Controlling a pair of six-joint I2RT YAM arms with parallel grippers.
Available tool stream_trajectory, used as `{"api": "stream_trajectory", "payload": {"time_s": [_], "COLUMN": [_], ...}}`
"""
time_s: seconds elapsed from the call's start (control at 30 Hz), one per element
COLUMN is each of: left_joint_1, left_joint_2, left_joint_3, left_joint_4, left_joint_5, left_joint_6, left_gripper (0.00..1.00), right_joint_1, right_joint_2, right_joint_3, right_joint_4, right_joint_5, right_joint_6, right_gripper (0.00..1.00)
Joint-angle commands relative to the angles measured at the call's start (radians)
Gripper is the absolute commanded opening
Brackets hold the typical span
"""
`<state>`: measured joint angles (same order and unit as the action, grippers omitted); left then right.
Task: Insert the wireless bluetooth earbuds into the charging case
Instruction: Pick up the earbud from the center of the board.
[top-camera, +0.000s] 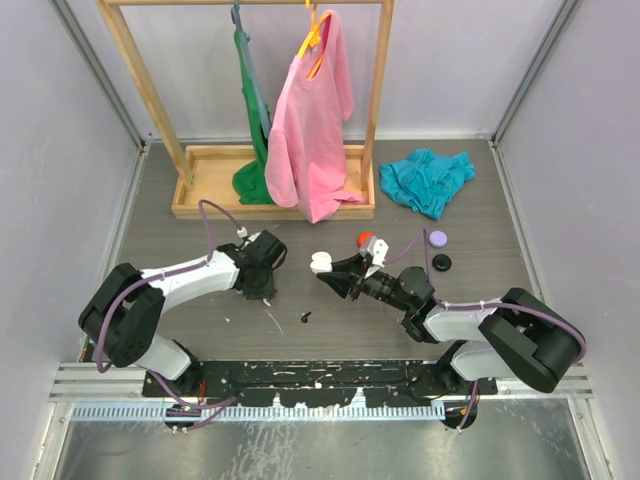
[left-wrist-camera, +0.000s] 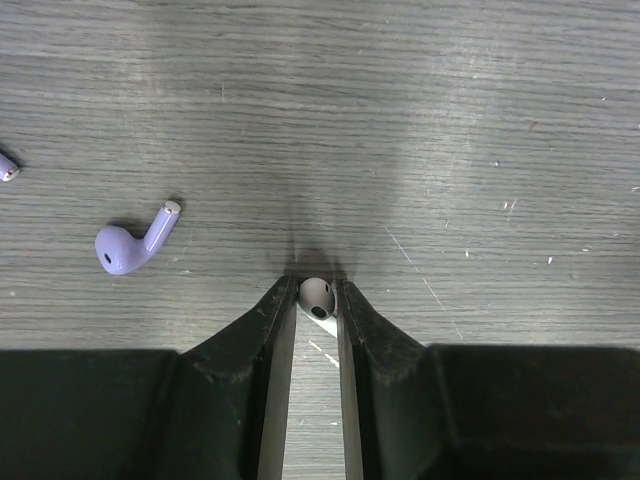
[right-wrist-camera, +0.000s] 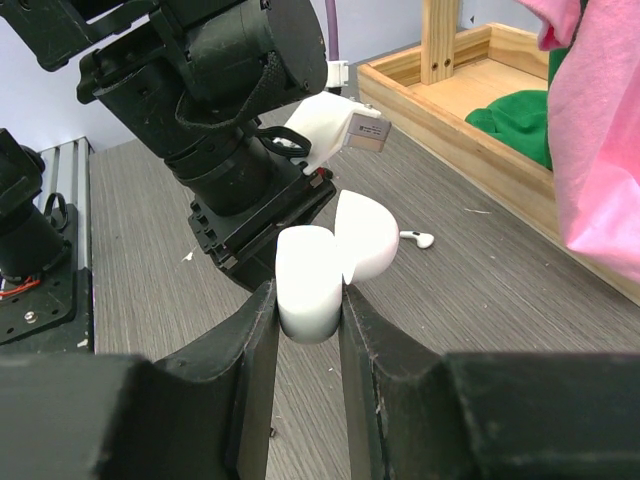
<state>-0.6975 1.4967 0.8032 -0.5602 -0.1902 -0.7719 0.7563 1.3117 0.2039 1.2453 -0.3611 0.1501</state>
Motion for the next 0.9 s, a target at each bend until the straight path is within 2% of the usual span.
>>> {"api": "stream_trajectory", "payload": {"time_s": [0.0, 0.1, 0.3, 0.6, 0.87], "left_joint_1": [-0.011, -0.014, -0.031, -0.147, -0.275], "left_joint_2": [0.009, 0.014, -0.042, -0.248, -0.395], "left_joint_3": [0.040, 0.045, 0.046, 0.096, 0.126], "left_joint_4": [-0.018, -0.017, -0.033, -0.022, 0.072], "left_joint_5": [-0.033, -0.035, -0.084, -0.251, -0.383], "left_joint_6": [0.009, 0.014, 0.027, 0.071, 0.169], "left_gripper": [0.24, 0.23, 0.10, 0.08, 0.09], "right_joint_1": [0.002, 0.004, 0.003, 0.004, 0.003], "right_joint_2": [0.002, 0.001, 0.011, 0.022, 0.043], "right_joint_3": [0.034, 0.034, 0.037, 0.031, 0.016], "right_joint_4": [0.057, 0.057, 0.061, 0.077, 0.115], "right_joint_5": [-0.011, -0.011, -0.013, -0.004, 0.014], "right_joint_6": [0.002, 0.002, 0.002, -0.002, -0.007], "right_gripper": [0.19, 0.19, 0.19, 0.19, 0.19]}}
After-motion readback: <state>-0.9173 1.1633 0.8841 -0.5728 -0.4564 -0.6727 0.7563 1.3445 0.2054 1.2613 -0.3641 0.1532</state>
